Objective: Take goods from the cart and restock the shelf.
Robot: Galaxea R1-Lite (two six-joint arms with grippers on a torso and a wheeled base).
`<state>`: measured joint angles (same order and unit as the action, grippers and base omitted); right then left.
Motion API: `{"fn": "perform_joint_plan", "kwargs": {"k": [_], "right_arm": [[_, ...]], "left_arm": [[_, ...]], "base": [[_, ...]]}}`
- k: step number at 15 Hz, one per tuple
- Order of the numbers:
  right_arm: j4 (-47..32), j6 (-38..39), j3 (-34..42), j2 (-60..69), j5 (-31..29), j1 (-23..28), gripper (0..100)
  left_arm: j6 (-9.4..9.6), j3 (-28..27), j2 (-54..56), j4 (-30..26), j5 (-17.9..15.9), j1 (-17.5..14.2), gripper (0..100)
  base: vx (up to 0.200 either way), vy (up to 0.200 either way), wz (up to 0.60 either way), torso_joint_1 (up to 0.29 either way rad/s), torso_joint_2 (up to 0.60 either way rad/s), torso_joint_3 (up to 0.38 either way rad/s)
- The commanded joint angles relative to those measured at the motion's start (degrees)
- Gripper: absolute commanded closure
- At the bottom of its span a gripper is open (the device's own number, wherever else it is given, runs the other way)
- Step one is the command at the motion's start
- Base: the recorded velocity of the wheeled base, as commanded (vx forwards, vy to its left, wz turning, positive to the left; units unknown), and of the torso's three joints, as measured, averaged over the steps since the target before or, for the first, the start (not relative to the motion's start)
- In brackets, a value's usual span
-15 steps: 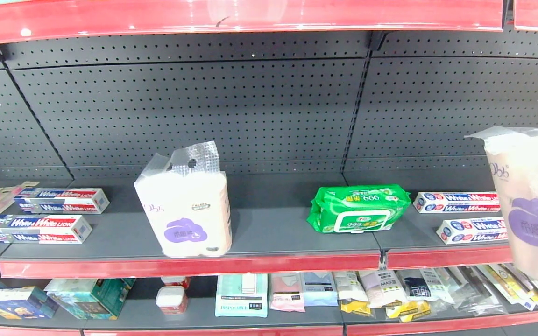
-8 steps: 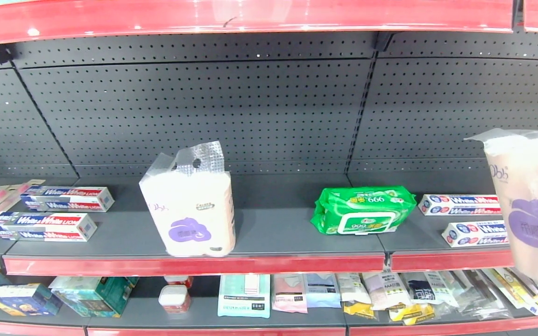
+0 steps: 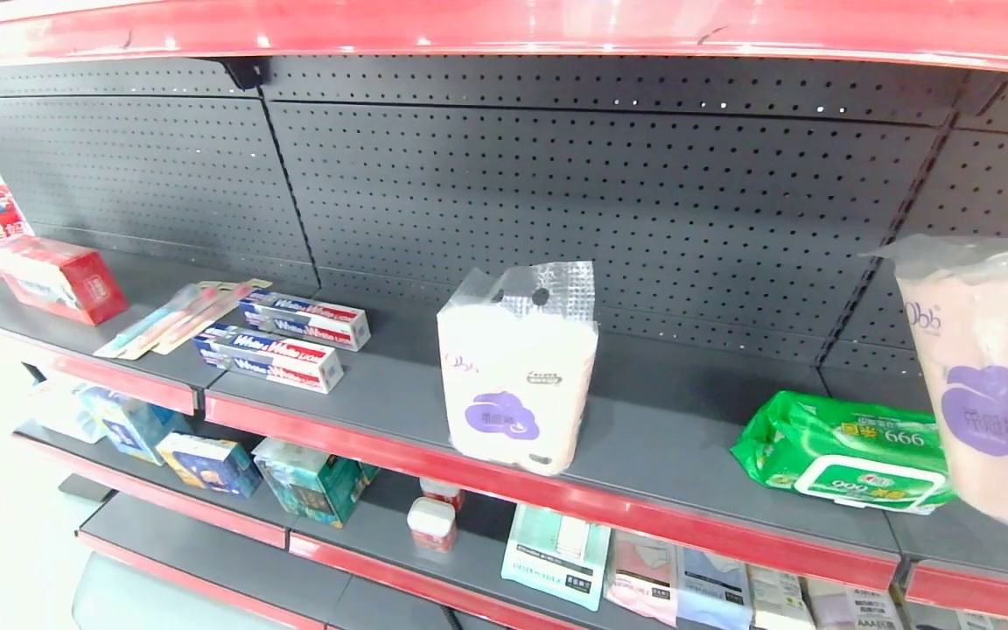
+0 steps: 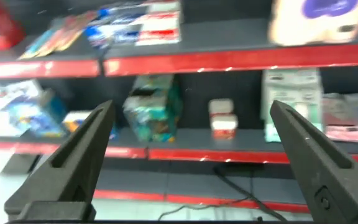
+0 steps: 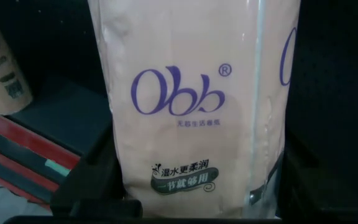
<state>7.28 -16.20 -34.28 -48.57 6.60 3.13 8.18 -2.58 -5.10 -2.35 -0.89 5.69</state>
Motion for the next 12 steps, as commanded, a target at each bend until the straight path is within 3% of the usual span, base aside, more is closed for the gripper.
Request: {"fn": "perform_joint_plan", "kwargs": {"k": [1,3,5,7,9,10,11,12], "right_arm": [[0.1,0.0,-2.0,-1.0,0.7,-0.1,100],[0.1,0.0,-3.7,-3.2,3.2,-0.8,100],[0.8,0.7,-4.5,-7.2,4.0,-6.1,100],[7.9,2.5,-3.8,-13.0,4.0,-10.5,100],[14.5,4.6,-4.0,-19.0,4.0,-13.7,100],[15.9,4.6,-4.5,-20.8,4.0,-14.1,100],[16.1,4.6,-4.5,-21.1,4.0,-14.2,100],[16.4,4.7,-4.9,-22.4,4.0,-15.4,100]], "left_arm": [[-0.01,0.0,-0.3,0.0,0.0,0.0,0],[-0.18,0.0,-0.3,0.0,0.3,0.0,0],[-0.80,0.0,-0.3,0.0,1.2,0.0,0],[-3.35,0.3,-0.3,0.1,3.4,0.0,0],[-5.81,2.6,-0.3,5.8,6.8,0.0,0],[-7.39,2.6,-0.3,5.4,9.1,0.0,0],[-7.83,2.6,-0.3,5.3,9.9,0.0,0],[-11.61,2.6,-0.3,5.0,14.8,0.0,0]], "base": [[0.000,0.000,0.00,0.000,0.00,0.000],[0.000,0.000,0.00,0.000,0.00,0.000],[0.000,0.000,0.00,0.000,0.00,0.000],[0.000,0.000,0.00,0.000,0.00,0.000],[0.000,0.000,0.00,0.000,0.00,0.000],[0.000,0.000,0.00,0.000,0.00,0.000],[0.000,0.000,0.00,0.000,0.00,0.000],[0.000,0.000,0.00,0.000,0.00,0.000]]}}
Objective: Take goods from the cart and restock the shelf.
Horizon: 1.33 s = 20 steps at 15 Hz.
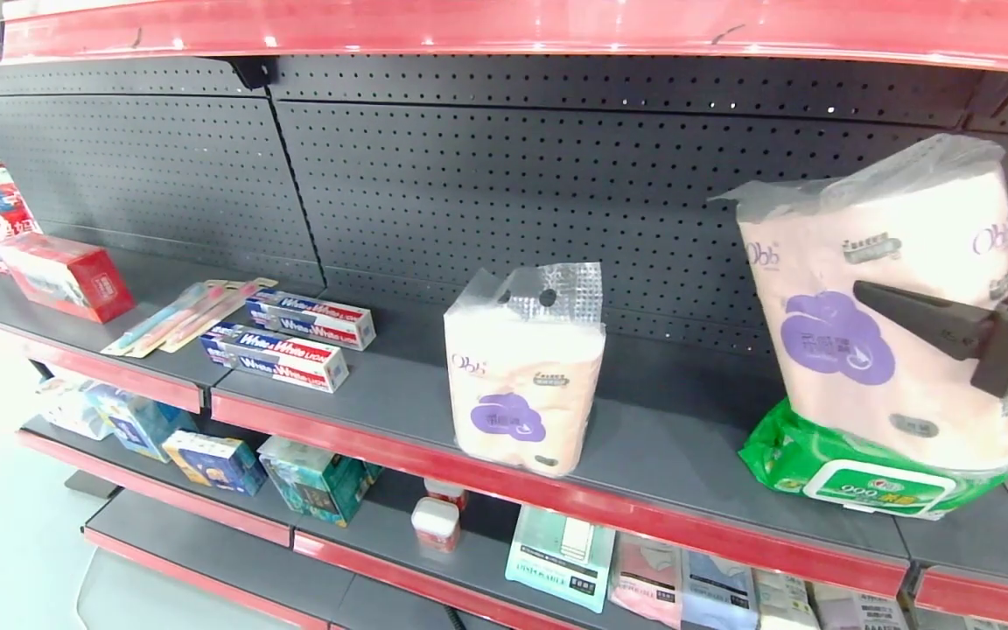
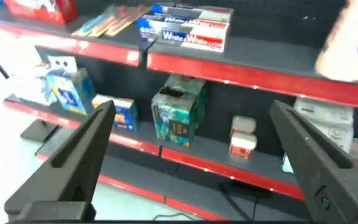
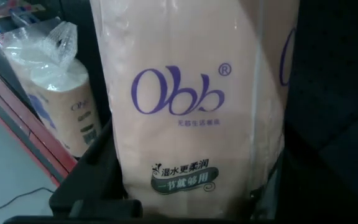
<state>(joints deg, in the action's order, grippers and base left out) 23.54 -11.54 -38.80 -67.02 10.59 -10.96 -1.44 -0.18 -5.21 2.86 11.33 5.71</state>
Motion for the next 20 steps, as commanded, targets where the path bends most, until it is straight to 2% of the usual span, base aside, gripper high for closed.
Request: {"fn": "perform_joint_plan", "kwargs": {"k": [1,2,3,4,5,6,8,9,14,16,20], "right_arm": [[0.1,0.2,-0.8,-4.3,0.1,-2.0,100],[0.1,0.5,-1.1,-4.6,0.1,-2.5,100],[0.2,1.7,-1.4,-5.3,0.1,-3.5,100],[0.2,2.1,-2.0,-6.1,0.1,-4.0,100],[0.2,2.1,-2.5,-6.8,0.2,-4.1,100],[0.3,2.1,-3.3,-7.5,0.2,-4.1,100],[0.3,2.1,-4.1,-7.9,0.2,-4.1,100],[0.3,2.1,-4.9,-8.2,0.2,-4.1,100],[0.6,2.4,-9.3,-12.9,3.1,-4.9,100],[4.8,3.9,-9.4,-16.6,4.3,-4.9,100],[13.5,4.2,-9.6,-26.1,10.7,-3.3,100]], "left_arm": [[-2.87,0.2,-0.2,-0.1,2.2,0.0,0],[-3.40,0.2,-0.2,-0.1,1.7,0.0,0],[-4.71,0.2,-0.2,-0.2,-0.4,0.0,0],[-3.48,0.2,-0.2,-0.3,-4.4,0.0,0],[-0.93,0.2,-0.2,-1.8,-7.6,0.0,0],[1.70,0.0,-0.2,-3.6,-9.2,0.0,0],[1.70,0.1,-0.2,-3.3,-9.3,0.0,0],[1.09,0.2,-0.2,-3.1,-9.2,0.0,0],[1.53,0.2,-0.2,-2.9,-9.2,0.0,0],[1.61,0.2,-0.2,-2.9,-9.2,0.0,0],[1.61,0.2,-0.2,-2.9,-9.2,0.0,0]], "base": [[0.000,0.000,0.00,0.000,0.00,0.000],[0.000,0.000,0.00,0.000,0.00,0.000],[0.000,0.000,0.00,0.000,0.00,0.000],[0.000,0.000,0.00,0.000,0.00,0.000],[0.000,0.000,0.00,0.000,0.00,0.000],[0.000,0.000,0.00,0.000,0.00,0.000],[0.000,0.000,0.00,0.000,0.00,0.000],[0.000,0.000,0.00,0.000,0.00,0.000],[0.000,0.000,0.00,0.000,0.00,0.000],[0.000,0.000,0.00,0.000,0.00,0.000],[0.000,0.000,0.00,0.000,0.00,0.000]]}}
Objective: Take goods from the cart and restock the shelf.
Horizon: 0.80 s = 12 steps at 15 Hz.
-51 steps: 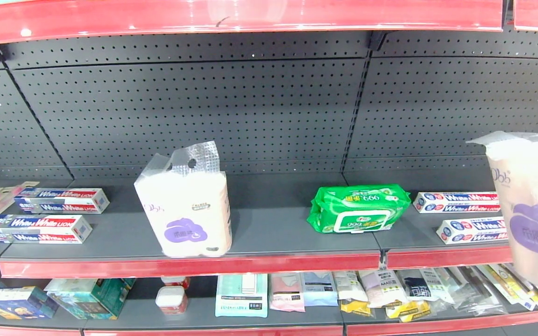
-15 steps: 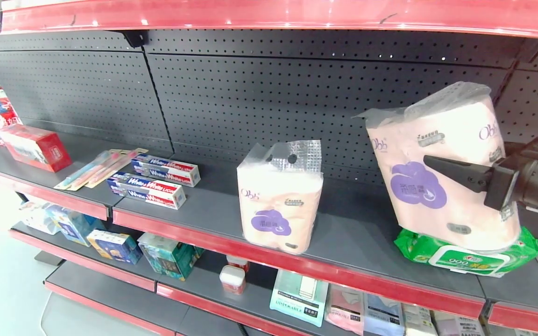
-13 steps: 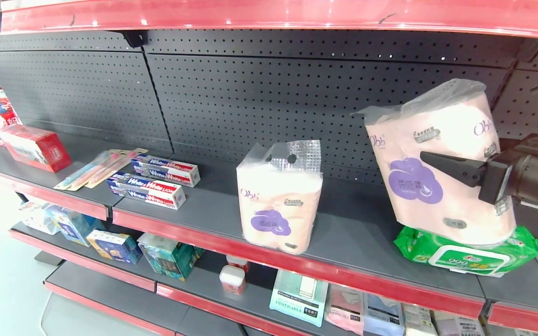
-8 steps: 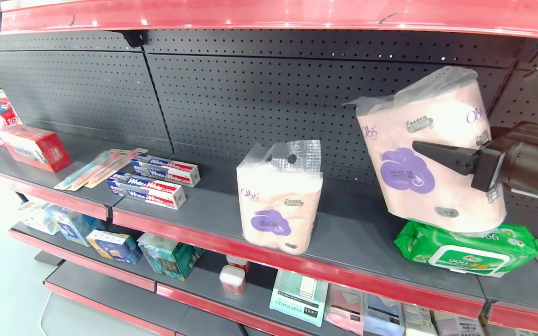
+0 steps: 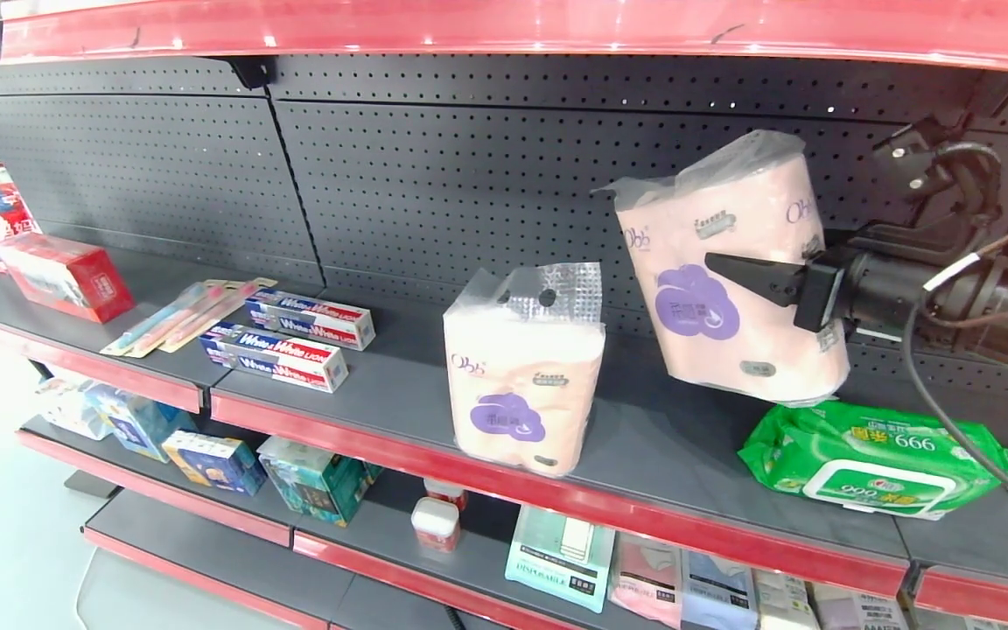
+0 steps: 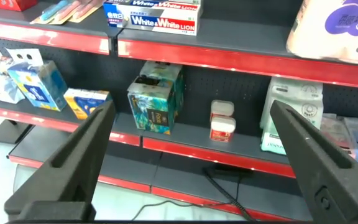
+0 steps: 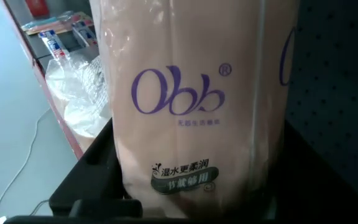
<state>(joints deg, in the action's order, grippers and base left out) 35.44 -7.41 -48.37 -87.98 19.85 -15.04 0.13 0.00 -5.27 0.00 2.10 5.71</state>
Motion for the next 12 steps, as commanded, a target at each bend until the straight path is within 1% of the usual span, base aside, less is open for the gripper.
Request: {"fn": "perform_joint_plan", "kwargs": {"k": [1,3,4,7,8,10,12], "right_arm": [[3.7,0.0,-0.1,-7.5,3.4,1.8,100],[6.0,0.0,-0.1,-9.8,5.3,2.6,100],[7.5,0.0,-0.1,-11.7,7.3,2.9,100],[8.1,-0.1,-3.0,-16.5,12.1,4.1,100],[8.1,-0.1,-3.0,-16.5,12.1,4.1,100],[9.5,-0.8,-9.6,-23.0,17.3,5.6,100],[9.6,-0.6,-13.2,-25.9,20.8,5.7,100]], "left_arm": [[0.04,0.0,-0.1,0.0,0.0,0.0,0],[-0.05,0.0,-0.1,0.0,0.0,0.0,0],[-0.05,0.0,-0.1,0.0,0.0,0.0,0],[-0.05,0.0,-0.1,0.0,0.0,0.0,0],[-0.05,0.0,-0.1,0.0,0.0,0.0,0],[0.04,0.0,-0.1,0.0,0.0,0.0,0],[-0.05,0.0,-0.1,0.0,0.0,0.0,0]], "base": [[0.000,0.000,0.00,0.000,0.00,0.000],[0.000,0.000,0.00,0.000,0.00,0.000],[0.000,0.000,0.00,0.000,0.00,0.000],[0.000,0.000,0.00,0.000,0.00,0.000],[0.000,0.000,0.00,0.000,0.00,0.000],[0.000,0.000,0.00,0.000,0.00,0.000],[0.000,0.000,0.00,0.000,0.00,0.000]]}}
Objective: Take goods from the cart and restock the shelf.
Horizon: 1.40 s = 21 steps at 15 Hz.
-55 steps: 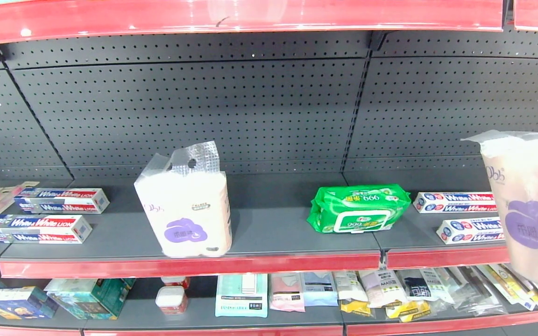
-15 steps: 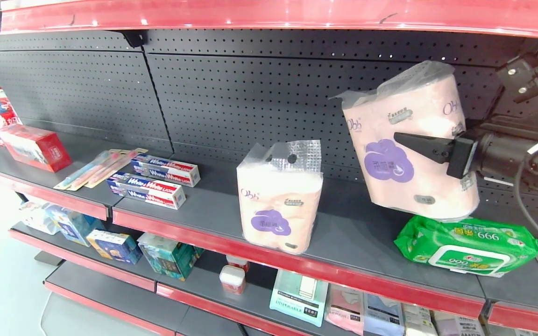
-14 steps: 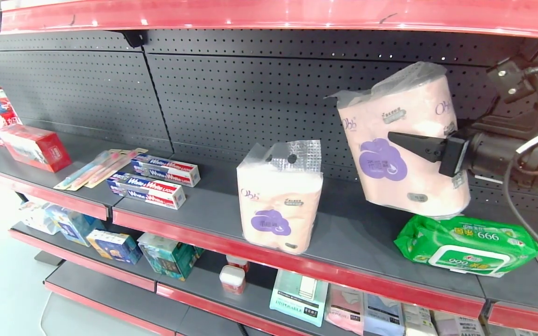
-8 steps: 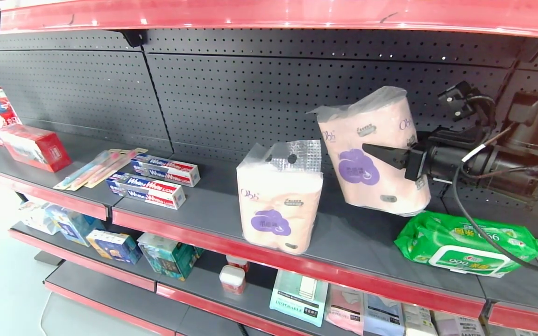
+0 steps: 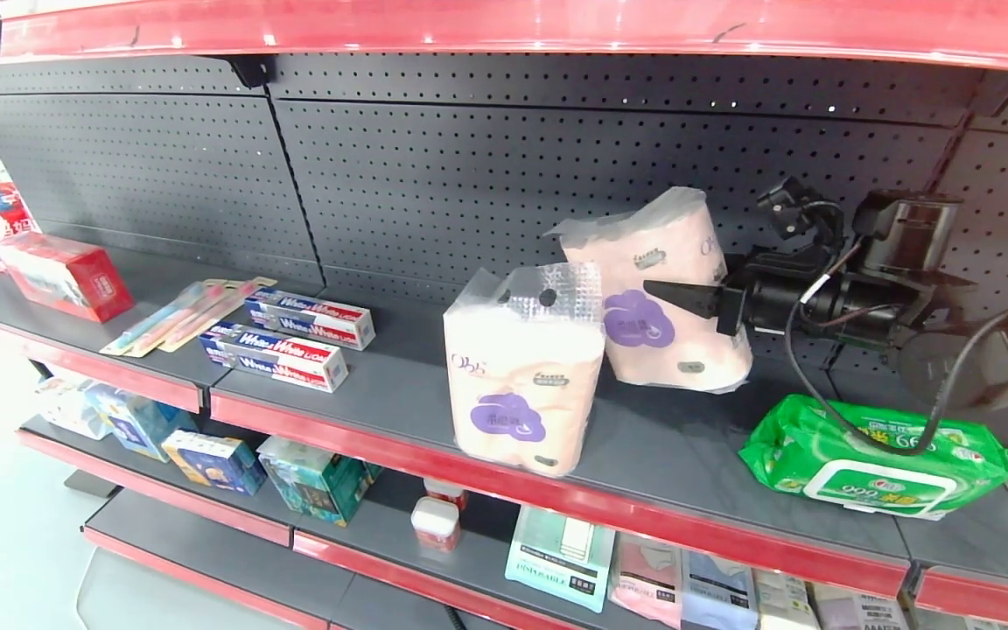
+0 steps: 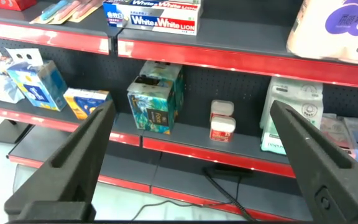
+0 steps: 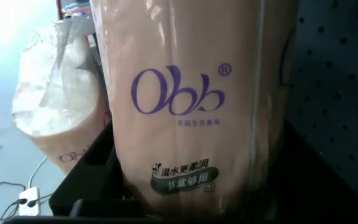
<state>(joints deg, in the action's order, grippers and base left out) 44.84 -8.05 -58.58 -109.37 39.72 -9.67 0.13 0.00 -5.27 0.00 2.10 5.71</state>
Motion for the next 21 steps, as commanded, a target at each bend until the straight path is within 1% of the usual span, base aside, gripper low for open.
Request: {"fn": "perform_joint_plan", "kwargs": {"k": [1,4,8,13,15,21], "right_arm": [[0.3,0.0,-4.1,-5.5,2.8,0.3,100],[0.3,0.0,-7.0,-7.9,7.8,0.3,100],[0.3,-0.3,-10.5,-11.7,13.1,0.1,100],[0.3,-1.2,-15.4,-15.7,14.4,-0.3,100],[0.3,-1.4,-16.0,-16.7,14.3,-0.5,100],[0.3,-0.9,-20.6,-20.1,14.2,-3.0,100]], "left_arm": [[-0.05,0.0,-0.1,0.0,0.0,0.0,0],[0.04,0.0,-0.1,0.0,0.0,0.0,0],[0.04,0.0,-0.1,0.0,0.0,0.0,0],[0.04,0.0,-0.1,0.0,0.0,0.0,0],[0.04,0.0,-0.1,0.0,0.0,0.0,0],[-0.05,0.0,-0.1,0.0,0.0,0.0,0]], "base": [[0.000,0.000,0.00,0.000,0.00,0.000],[0.000,0.000,0.00,0.000,0.00,0.000],[0.000,0.000,0.00,0.000,0.00,0.000],[0.000,0.000,0.00,0.000,0.00,0.000],[0.000,0.000,0.00,0.000,0.00,0.000],[0.000,0.000,0.00,0.000,0.00,0.000]]}}
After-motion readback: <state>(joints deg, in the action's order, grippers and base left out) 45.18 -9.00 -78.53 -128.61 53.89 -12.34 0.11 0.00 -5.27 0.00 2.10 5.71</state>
